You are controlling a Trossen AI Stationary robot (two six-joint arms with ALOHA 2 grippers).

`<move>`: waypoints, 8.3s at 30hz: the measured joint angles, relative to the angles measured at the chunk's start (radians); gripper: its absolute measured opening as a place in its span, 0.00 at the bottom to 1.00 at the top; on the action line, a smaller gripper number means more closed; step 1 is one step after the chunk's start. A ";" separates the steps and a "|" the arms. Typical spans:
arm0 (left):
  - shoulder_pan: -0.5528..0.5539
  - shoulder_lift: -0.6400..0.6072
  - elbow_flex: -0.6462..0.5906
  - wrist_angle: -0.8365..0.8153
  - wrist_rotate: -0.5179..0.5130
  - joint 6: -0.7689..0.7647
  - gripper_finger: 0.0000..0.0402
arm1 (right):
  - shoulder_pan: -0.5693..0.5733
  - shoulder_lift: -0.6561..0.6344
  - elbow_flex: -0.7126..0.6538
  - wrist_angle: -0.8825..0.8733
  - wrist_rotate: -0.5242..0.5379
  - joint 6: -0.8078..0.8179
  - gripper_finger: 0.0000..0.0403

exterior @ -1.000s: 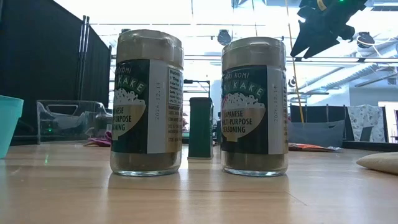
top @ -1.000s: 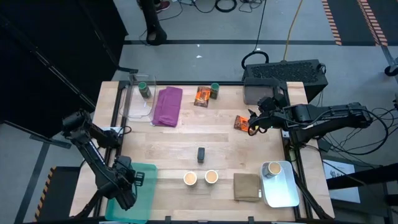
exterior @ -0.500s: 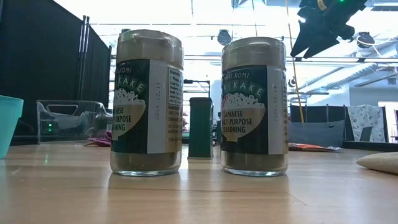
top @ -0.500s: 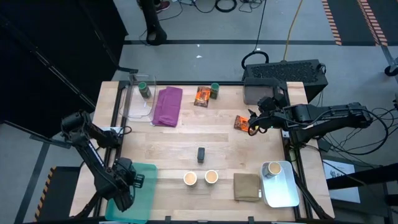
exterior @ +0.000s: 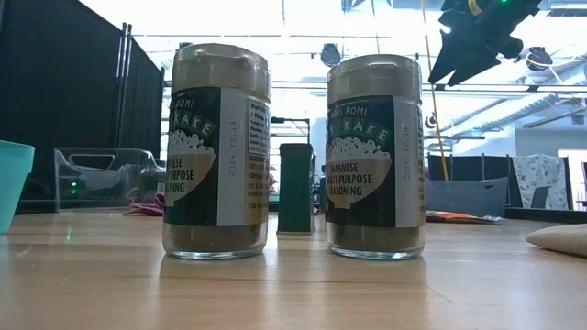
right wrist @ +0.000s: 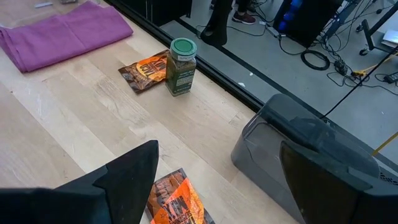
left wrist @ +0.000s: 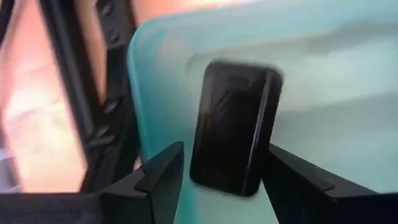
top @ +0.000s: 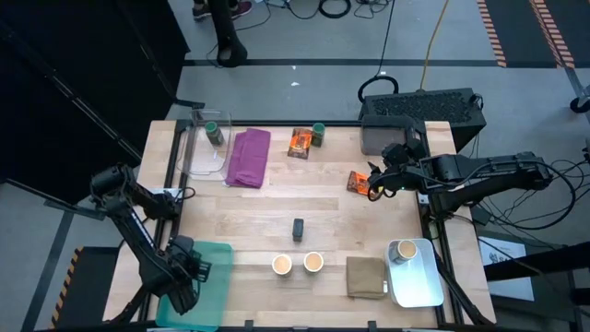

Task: Sort spices by type
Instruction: Put the top black seasoning can into the light blue bin, then put the bottom orange seasoning bag into the black bin

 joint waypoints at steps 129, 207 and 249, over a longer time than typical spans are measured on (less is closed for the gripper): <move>0.673 -0.364 -0.145 1.088 -0.542 2.578 0.00 | -0.008 0.419 0.000 0.448 -0.279 0.027 0.79; 0.678 -0.842 -0.362 0.926 -0.684 2.420 0.03 | -0.244 0.568 0.000 -0.038 -0.551 -0.335 0.79; 0.678 -0.842 -0.362 0.927 -0.684 2.421 0.03 | -0.248 0.565 -0.225 0.258 -0.563 -0.289 0.43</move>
